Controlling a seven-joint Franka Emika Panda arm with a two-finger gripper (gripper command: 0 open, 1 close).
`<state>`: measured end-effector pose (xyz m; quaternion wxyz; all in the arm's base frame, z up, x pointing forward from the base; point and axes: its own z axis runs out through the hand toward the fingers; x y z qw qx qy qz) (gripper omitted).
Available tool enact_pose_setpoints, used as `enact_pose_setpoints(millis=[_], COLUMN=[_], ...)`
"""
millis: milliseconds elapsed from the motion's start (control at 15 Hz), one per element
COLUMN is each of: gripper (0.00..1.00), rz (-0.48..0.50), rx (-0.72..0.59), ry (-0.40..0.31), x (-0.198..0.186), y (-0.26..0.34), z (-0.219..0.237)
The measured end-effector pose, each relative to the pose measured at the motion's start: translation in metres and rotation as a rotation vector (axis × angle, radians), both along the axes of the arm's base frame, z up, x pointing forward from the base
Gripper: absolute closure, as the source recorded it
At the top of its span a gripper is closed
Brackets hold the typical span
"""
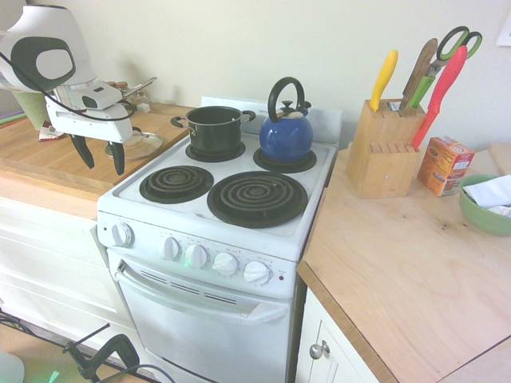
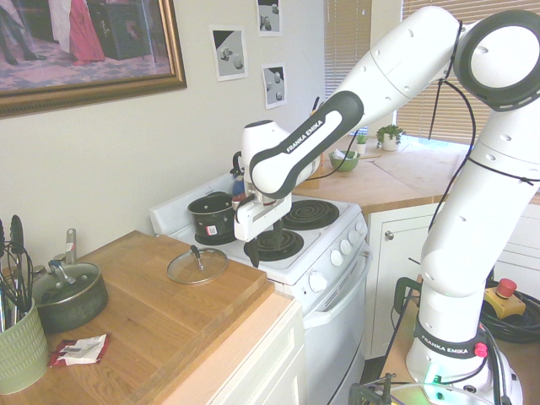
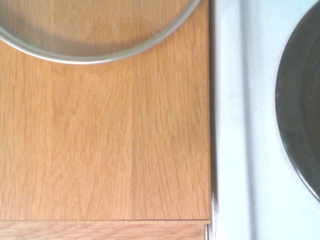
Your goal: Cover the lid of the pot
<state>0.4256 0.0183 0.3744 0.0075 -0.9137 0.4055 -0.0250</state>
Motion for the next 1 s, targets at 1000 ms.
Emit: enact_pose_setpoints(millis=[1000], gripper=[0.0], rz=[-0.261], rx=[0.016], ry=[-0.165], x=[0.129], y=[0.07], z=[0.046])
